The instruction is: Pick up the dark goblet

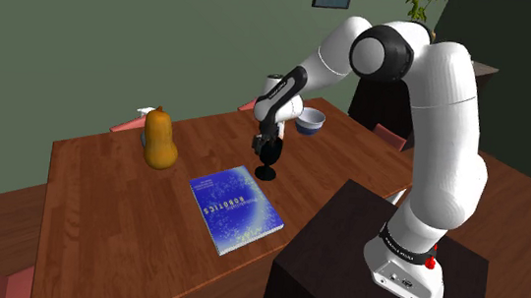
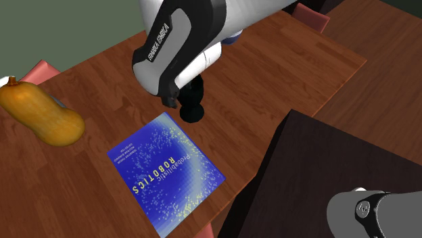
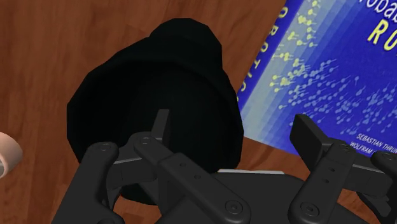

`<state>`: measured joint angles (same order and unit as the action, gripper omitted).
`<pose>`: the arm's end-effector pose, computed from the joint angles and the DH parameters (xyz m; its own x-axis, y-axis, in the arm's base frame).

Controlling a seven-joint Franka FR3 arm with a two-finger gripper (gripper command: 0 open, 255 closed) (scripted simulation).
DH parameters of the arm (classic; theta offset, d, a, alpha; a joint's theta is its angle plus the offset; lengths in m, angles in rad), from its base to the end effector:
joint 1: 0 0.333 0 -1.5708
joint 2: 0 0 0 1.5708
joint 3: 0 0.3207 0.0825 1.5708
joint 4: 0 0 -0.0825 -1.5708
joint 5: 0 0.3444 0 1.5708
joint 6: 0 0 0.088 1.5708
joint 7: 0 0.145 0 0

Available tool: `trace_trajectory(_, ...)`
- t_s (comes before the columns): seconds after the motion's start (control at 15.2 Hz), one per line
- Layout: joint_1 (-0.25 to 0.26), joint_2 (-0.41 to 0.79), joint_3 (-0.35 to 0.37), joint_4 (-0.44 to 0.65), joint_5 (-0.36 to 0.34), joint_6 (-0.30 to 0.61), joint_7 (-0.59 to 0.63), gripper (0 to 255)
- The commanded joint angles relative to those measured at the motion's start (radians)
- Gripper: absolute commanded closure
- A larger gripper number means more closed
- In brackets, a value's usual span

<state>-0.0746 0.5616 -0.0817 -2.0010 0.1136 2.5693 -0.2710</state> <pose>0.5804 -0.0905 0.1740 0.9994 0.0320 0.0141 0.0323 -0.9994 -0.0157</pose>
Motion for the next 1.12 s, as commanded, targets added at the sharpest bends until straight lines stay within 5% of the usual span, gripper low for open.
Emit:
trace_trajectory(0.0,0.000,0.007,0.001,0.003,0.001,0.004,0.000,255)
trace_trajectory(1.06,0.007,-0.073,-0.009,-0.008,-0.011,-0.064,0.009,255)
